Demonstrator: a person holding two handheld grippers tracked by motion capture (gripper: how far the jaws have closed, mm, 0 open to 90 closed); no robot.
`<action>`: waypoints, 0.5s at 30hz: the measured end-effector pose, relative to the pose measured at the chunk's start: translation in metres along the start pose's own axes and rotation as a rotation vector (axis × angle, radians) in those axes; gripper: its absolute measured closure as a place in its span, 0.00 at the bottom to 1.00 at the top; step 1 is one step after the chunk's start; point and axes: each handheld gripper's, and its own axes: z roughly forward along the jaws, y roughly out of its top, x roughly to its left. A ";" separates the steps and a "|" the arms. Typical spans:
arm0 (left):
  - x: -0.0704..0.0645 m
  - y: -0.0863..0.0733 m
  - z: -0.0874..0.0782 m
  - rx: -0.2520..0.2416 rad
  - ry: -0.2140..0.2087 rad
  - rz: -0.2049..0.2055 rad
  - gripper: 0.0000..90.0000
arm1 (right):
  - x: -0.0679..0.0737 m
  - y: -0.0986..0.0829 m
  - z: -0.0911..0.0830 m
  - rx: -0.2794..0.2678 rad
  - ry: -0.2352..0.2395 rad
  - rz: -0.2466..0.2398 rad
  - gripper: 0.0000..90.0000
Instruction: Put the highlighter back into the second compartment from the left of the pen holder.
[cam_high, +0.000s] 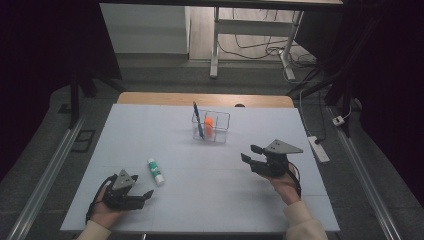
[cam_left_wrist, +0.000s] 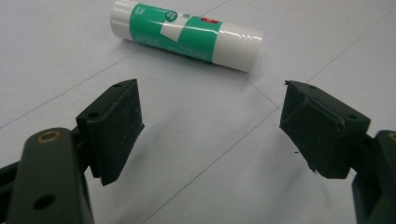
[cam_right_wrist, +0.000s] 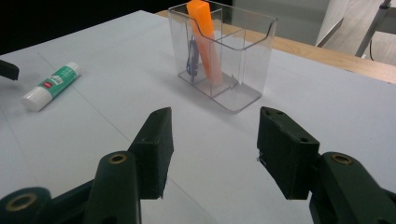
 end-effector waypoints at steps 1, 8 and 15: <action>0.000 0.000 0.000 -0.001 -0.001 0.000 0.23 | -0.001 -0.002 -0.002 0.000 0.002 0.001 0.50; 0.000 0.000 0.000 0.000 -0.001 0.001 0.23 | -0.003 -0.016 -0.014 0.020 0.007 -0.010 0.50; 0.001 0.000 0.001 0.001 0.001 -0.001 0.23 | -0.006 -0.021 -0.020 0.025 0.000 -0.012 0.50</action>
